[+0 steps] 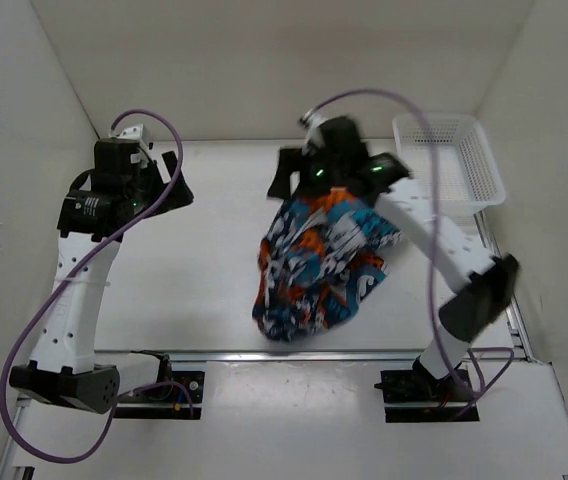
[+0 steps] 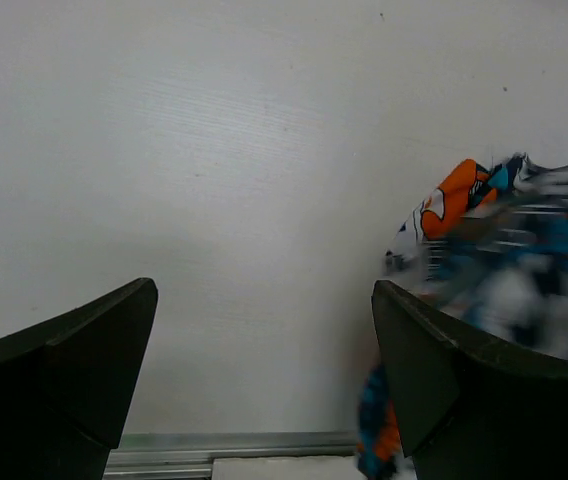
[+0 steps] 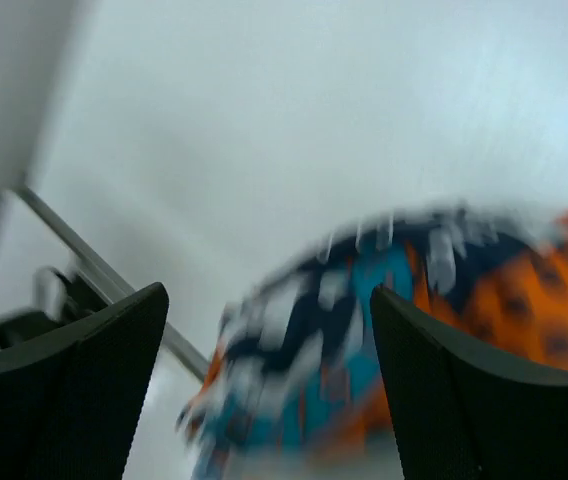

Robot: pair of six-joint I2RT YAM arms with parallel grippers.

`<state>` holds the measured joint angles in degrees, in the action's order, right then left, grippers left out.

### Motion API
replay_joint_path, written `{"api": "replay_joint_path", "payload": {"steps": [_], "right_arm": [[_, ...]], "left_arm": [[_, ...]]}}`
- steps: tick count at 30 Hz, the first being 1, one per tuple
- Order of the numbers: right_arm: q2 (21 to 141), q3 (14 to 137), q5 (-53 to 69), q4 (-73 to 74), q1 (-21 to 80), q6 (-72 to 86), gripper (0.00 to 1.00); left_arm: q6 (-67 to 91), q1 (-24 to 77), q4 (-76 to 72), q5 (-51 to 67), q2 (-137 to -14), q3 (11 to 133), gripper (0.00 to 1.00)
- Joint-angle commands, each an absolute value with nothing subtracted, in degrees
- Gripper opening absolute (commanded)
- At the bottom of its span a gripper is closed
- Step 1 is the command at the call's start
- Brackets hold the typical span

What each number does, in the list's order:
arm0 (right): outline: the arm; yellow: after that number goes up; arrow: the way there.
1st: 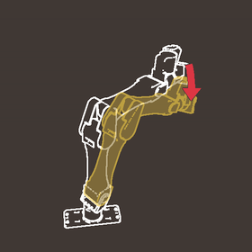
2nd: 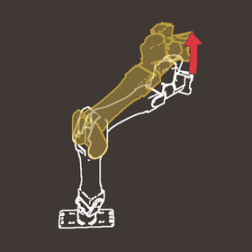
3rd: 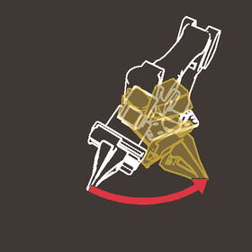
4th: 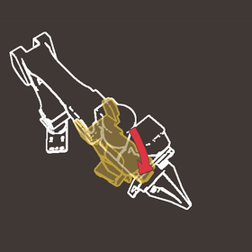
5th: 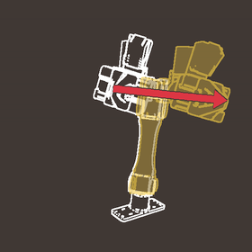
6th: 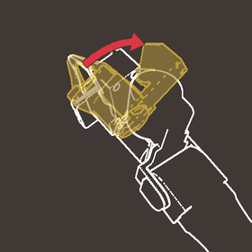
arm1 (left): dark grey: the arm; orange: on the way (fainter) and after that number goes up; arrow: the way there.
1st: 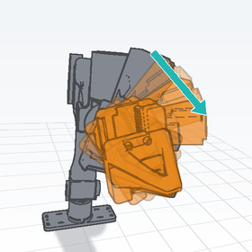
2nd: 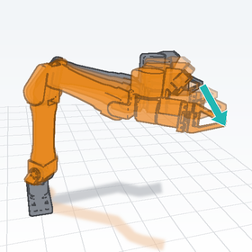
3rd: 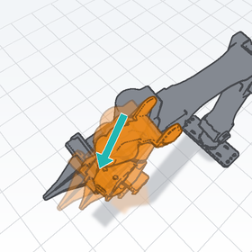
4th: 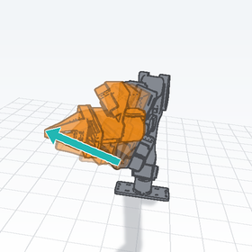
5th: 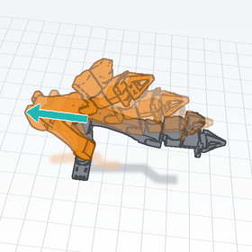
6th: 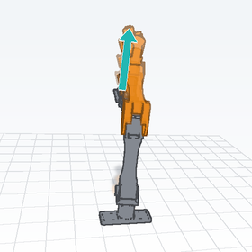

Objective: Fold and stack the shorts
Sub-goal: Move the shorts to the center of the board

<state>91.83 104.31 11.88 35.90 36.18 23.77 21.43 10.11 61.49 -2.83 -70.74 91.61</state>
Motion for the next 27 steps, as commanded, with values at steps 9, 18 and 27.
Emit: {"api": "replay_joint_path", "payload": {"steps": [9,18,27], "right_arm": [[76.8,85.2,1.5,43.8,31.6,27.6,0.6],[74.2,69.7,0.5,45.1,44.1,33.7,0.74],[80.2,61.8,0.4,38.9,53.0,42.8,0.99]], "left_arm": [[20.5,9.1,60.5,2.8,-63.1,80.0,0.77],[29.1,14.1,47.2,13.7,-65.4,58.1,0.79],[30.6,18.5,41.2,11.8,-83.6,59.6,0.95]]}}
